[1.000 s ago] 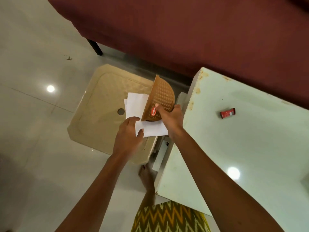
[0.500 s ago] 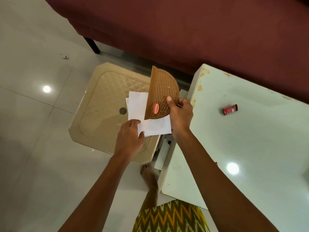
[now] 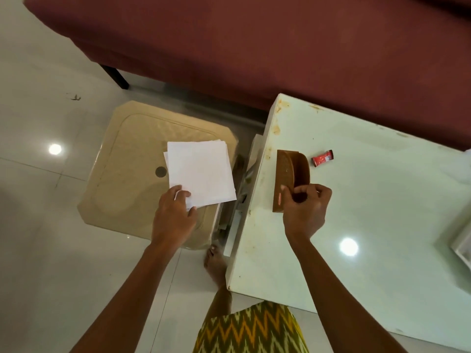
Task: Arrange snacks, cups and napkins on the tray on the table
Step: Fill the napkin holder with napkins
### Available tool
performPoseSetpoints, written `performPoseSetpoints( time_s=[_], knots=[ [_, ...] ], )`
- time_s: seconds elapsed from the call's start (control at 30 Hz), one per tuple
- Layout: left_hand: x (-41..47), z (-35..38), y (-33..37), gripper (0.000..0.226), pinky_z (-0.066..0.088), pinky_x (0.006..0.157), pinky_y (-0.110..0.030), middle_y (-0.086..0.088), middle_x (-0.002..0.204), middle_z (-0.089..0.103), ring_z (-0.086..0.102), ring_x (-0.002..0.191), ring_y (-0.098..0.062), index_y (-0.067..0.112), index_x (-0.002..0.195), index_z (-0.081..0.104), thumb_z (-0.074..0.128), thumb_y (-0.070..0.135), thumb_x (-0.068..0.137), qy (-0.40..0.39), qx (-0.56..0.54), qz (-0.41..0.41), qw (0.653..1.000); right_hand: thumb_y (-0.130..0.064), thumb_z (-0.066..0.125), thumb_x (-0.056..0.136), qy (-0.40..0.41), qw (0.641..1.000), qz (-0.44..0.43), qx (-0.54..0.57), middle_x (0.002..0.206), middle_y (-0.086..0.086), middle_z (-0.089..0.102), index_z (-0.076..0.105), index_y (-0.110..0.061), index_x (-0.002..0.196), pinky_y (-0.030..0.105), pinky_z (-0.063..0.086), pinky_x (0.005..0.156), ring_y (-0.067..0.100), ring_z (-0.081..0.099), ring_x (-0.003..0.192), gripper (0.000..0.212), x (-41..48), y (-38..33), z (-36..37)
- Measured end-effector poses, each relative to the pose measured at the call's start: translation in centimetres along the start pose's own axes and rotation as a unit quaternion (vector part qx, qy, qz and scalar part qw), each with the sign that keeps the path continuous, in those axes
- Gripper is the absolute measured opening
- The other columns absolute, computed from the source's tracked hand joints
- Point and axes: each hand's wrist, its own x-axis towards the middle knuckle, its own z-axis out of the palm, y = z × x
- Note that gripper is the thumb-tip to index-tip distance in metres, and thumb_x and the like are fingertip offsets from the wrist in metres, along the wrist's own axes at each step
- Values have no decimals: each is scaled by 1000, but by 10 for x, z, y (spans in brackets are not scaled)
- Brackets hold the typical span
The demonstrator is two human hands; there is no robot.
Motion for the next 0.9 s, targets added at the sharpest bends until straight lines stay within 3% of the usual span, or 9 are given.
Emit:
performPoseSetpoints(
  time_s=[0.17,0.43,0.5,0.6,0.67,0.77,0.83,0.9],
  knots=[
    [-3,5,2,39,43,98,-44,-17,138,46,40,127,-32,2,117,54,63,14,81,15,0,3,1000,-34,77,72,1,1000,1,-15,105,8,59,61,-12,75,35,56,69,22,60,86,27,0,3,10],
    [-4,6,3,40,42,100,-41,-14,139,44,40,128,-29,5,120,52,62,17,83,14,2,-1,1000,-44,76,70,-22,999,31,-22,113,10,54,59,-11,81,39,56,75,25,55,100,38,0,-2,6],
    [-3,5,2,40,41,101,-39,-13,139,45,41,127,-28,6,120,52,61,18,83,11,7,-3,1000,-40,76,71,7,1000,-22,-16,116,14,56,61,-9,85,44,54,82,28,52,106,37,-6,-14,0],
    [-2,4,2,38,40,102,-38,-11,138,47,43,125,-26,8,119,52,60,20,84,14,6,-8,1000,-27,74,76,42,982,-182,-1,105,19,64,65,-5,83,43,49,85,32,57,100,26,-18,-36,-3],
    [-2,6,4,38,39,104,-39,-10,138,46,42,127,-25,9,119,52,60,21,85,14,6,-5,1000,-28,71,79,-33,972,-229,37,101,15,65,65,-7,85,37,50,82,26,57,95,23,-25,-50,0],
    [-2,6,1,39,39,106,-39,-9,139,46,42,128,-24,11,119,52,62,22,84,24,8,-4,1000,-41,65,81,-231,957,-166,55,117,6,59,57,-14,108,27,46,87,11,48,99,38,-33,-70,21],
    [-4,8,-1,40,39,107,-40,-9,139,46,43,127,-24,11,120,52,63,23,83,32,10,0,999,-47,64,80,-326,940,-87,53,130,5,51,44,-16,125,30,43,91,18,50,109,58,-32,-79,38],
    [-5,10,-1,42,39,107,-41,-9,139,46,43,128,-24,10,120,52,64,22,82,38,13,7,999,-48,63,80,-367,928,-42,53,131,7,49,37,-15,130,31,44,91,25,52,114,66,-28,-84,53]
  ],
)
